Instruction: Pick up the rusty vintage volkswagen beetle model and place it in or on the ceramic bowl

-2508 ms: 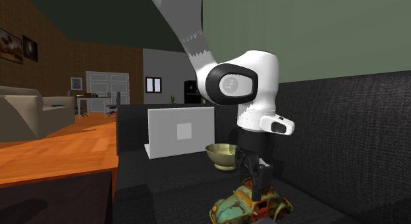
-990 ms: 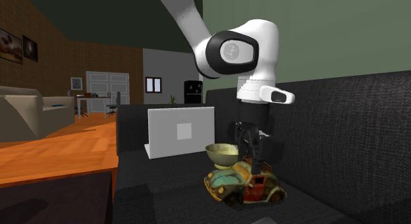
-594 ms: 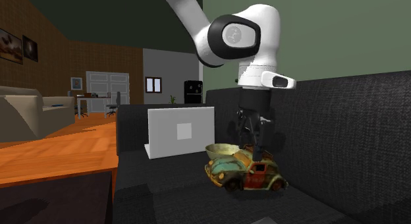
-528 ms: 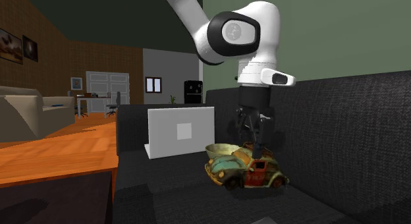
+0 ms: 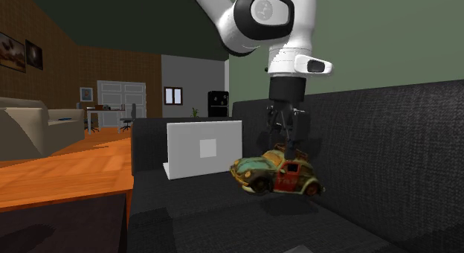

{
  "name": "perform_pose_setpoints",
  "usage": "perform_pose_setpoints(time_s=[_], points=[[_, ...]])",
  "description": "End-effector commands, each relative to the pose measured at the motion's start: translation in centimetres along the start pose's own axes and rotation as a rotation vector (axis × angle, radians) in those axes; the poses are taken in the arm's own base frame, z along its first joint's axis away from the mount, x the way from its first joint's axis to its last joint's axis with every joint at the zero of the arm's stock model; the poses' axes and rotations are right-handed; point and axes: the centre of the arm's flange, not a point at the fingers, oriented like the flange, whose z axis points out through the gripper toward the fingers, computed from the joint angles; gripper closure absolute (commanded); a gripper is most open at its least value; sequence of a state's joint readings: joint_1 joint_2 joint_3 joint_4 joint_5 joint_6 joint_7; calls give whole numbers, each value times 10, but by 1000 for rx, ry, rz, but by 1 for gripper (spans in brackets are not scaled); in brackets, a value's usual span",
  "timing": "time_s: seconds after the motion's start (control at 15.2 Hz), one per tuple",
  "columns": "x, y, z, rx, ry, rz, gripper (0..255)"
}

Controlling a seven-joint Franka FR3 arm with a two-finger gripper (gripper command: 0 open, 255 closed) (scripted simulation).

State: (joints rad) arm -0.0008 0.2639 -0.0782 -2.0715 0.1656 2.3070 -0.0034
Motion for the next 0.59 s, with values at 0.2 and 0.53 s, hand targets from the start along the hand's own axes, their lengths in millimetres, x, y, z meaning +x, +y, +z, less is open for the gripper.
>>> perform_pose_setpoints(time_s=[0.2, 0.53], points=[[0, -3, -27, 0, 1, 0, 255], [10, -55, -30, 0, 1, 0, 255]])
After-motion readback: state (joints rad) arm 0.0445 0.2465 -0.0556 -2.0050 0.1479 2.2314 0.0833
